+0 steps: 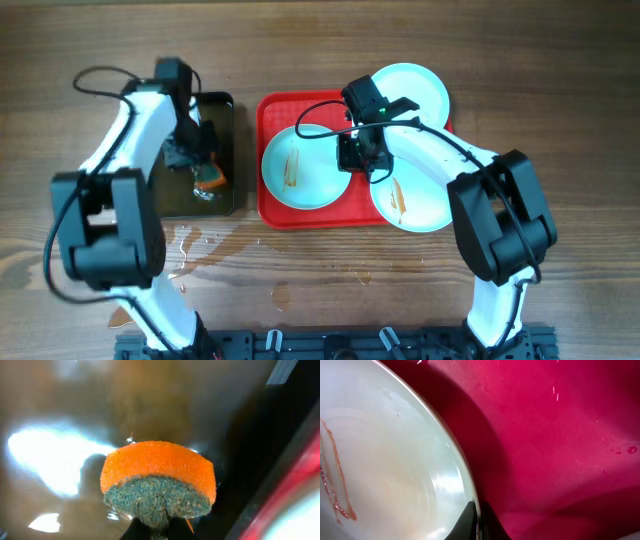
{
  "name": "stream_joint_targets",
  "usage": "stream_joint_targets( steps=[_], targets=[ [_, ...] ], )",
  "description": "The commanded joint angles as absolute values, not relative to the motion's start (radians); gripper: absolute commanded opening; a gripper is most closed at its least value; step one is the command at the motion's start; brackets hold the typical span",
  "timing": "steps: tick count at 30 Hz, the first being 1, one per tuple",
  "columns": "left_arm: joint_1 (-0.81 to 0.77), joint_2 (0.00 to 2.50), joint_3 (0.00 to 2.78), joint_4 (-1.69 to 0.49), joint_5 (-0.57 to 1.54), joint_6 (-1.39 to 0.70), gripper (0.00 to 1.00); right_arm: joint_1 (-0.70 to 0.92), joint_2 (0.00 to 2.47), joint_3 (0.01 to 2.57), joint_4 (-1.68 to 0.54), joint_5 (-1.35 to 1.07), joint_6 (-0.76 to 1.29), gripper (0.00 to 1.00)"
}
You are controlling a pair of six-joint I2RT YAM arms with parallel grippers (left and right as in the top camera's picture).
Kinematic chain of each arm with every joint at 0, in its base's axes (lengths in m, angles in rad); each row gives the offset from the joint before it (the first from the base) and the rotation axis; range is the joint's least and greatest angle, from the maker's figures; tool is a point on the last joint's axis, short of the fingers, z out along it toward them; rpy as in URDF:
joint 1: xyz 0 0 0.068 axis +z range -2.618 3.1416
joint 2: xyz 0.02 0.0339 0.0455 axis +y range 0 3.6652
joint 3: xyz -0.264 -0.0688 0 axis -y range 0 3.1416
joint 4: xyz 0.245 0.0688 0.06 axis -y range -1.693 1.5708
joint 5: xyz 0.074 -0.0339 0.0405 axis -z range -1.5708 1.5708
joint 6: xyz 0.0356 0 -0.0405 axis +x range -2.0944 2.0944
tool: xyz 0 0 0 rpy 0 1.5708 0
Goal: Clean dirty plates on tray and stack at the side
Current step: 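Scrub the lower-left plate with the sponge while the right gripper holds it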
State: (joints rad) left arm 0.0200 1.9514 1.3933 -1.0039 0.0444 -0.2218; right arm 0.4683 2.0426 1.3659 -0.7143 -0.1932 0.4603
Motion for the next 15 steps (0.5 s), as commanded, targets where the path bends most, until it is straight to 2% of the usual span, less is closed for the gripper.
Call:
stream_joint_targets(
  steps=[1,3,10,15],
  targets=[
    [0.023,1.761,1.487,-1.027,0.081,-0.216,0.04,0.421,2.089,1.367,-0.730,-0.274,0.470,0.04],
    [0.023,1.735,1.487,-1.049,0.082,-0.216,0.04,0.390,2.089,1.367,-0.719,-0.384,0.471,0.04],
    [0.015,1.738,1.486,-1.037,0.125,-0.215,0.04,0.389,2.089,1.367,-0.699,-0.394,0.482,0.04],
    [-0.132,1.776,1.417,-0.837,0.281,-0.216,0.04,0.389,2.089,1.367,-0.698,-0.394,0.481,0.04]
  ],
)
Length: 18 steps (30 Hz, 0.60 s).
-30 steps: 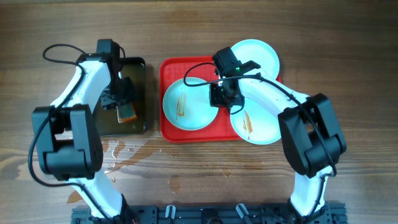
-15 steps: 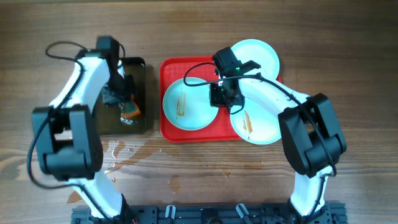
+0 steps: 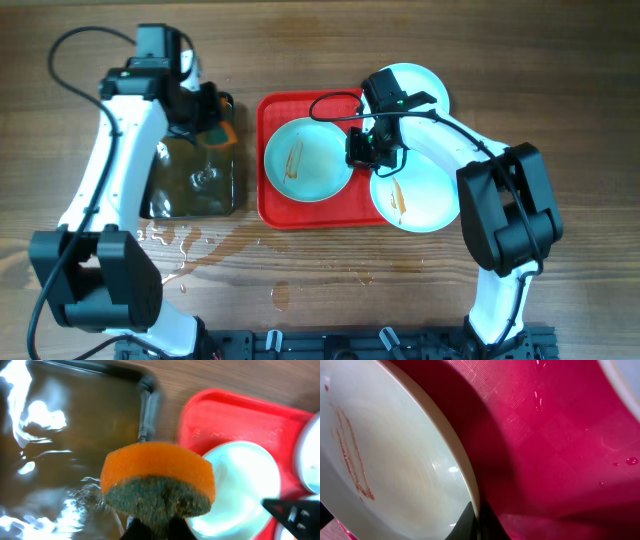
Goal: Clean dirty plates on tray and stack at the side
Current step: 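Scrub the lower-left plate with the sponge while the right gripper holds it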
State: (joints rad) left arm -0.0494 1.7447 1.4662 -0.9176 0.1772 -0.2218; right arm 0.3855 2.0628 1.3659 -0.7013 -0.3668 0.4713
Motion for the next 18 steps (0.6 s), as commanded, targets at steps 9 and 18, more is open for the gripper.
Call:
stream_joint_targets(
  steps=[9,18],
  targets=[
    [-0.353,2.006,1.351,-0.630,0.273,-0.282,0.04,0.389,2.089,1.367,-0.691,-0.394,0.482,0.04],
    [-0.353,2.069,1.350,-0.833,0.299,-0.436,0.04,0.389,2.089,1.366,-0.682,-0.394,0.482,0.04]
  ],
)
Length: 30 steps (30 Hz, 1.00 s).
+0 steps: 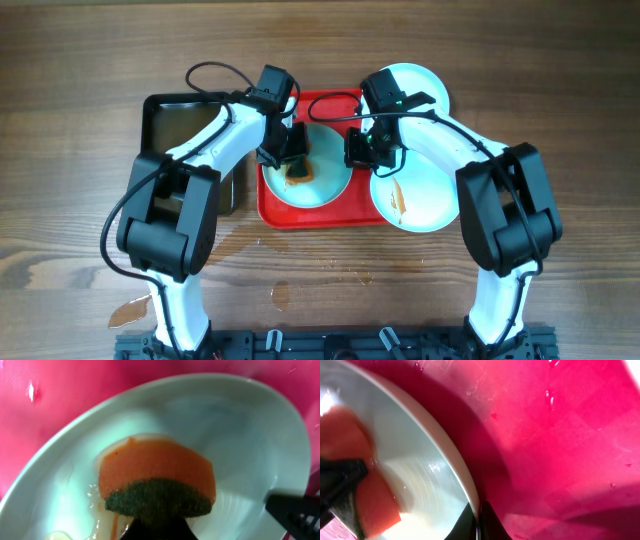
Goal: Clean dirty plates on tray and stack at the side
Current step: 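Scrub the lower-left plate with the sponge while the right gripper holds it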
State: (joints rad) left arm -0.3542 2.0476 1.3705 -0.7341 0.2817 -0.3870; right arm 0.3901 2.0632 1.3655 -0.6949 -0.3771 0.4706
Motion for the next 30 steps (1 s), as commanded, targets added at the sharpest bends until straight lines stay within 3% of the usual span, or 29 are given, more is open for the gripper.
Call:
stream_joint_targets(
  steps=[1,6,11,16,18,21,23,26,30],
  targets=[
    [-0.353,2.069,1.350,-0.864,0.294,-0.424,0.04,0.389,2.089,1.366,-0.680,-0.394,0.482,0.04],
    [-0.348,2.069,1.356,-0.881,0.217,-0.424,0.04,0.389,2.089,1.366,-0.678,-0.394,0.492,0.04],
    [-0.369,2.069,1.356,-0.632,-0.020,-0.428,0.04,0.389,2.089,1.366,-0.678,-0.393,0.497,0.04],
    [-0.411,2.069,1.356,-0.553,-0.121,-0.459,0.04,0.389,2.089,1.366,-0.677,-0.394,0.498,0.04],
    [-0.430,2.069,1.356,-0.582,-0.043,-0.477,0.04,0.389,2.089,1.366,-0.677,-0.394,0.498,0.04],
    [-0.432,2.069,1.356,-0.590,0.382,-0.476,0.04,0.390,2.089,1.366,-0.677,-0.394,0.498,0.04],
    [-0.429,2.069,1.356,-0.564,0.504,-0.476,0.04,0.389,2.089,1.366,-0.678,-0.394,0.497,0.04],
    [-0.409,2.069,1.356,-0.501,0.311,-0.484,0.04,0.389,2.089,1.366,-0.680,-0.394,0.496,0.04],
    [-0.373,2.069,1.356,-0.484,-0.112,-0.592,0.04,0.389,2.089,1.366,-0.679,-0.393,0.497,0.04]
  ],
)
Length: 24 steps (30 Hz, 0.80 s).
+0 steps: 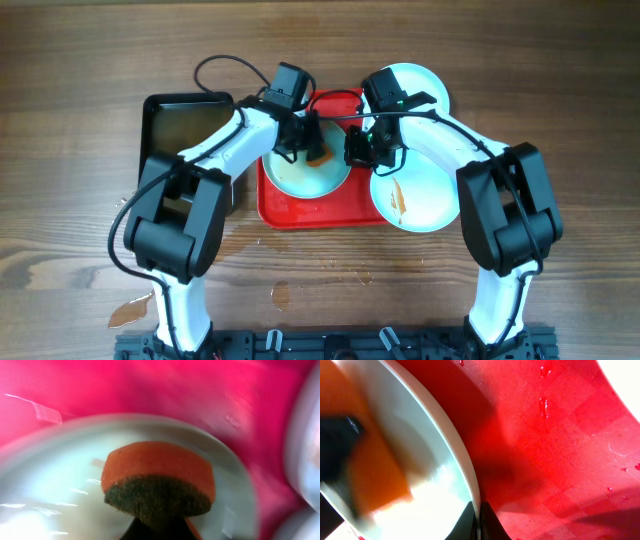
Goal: Clean dirty plates on tray and stack at the side
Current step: 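Scrub the lower-left plate with the sponge while the right gripper holds it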
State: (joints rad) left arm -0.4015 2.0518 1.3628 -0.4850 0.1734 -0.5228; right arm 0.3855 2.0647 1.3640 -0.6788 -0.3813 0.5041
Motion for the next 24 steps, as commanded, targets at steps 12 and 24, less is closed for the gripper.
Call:
stream_joint_targets(
  steps=[12,24],
  targets=[
    [-0.368,2.069,1.356,-0.825,0.521,-0.444,0.04,0.389,2.089,1.366,-0.678,-0.394,0.497,0.04],
    [-0.376,2.069,1.356,-0.908,-0.171,-0.657,0.04,0.389,2.089,1.366,-0.677,-0.393,0.496,0.04]
  ],
)
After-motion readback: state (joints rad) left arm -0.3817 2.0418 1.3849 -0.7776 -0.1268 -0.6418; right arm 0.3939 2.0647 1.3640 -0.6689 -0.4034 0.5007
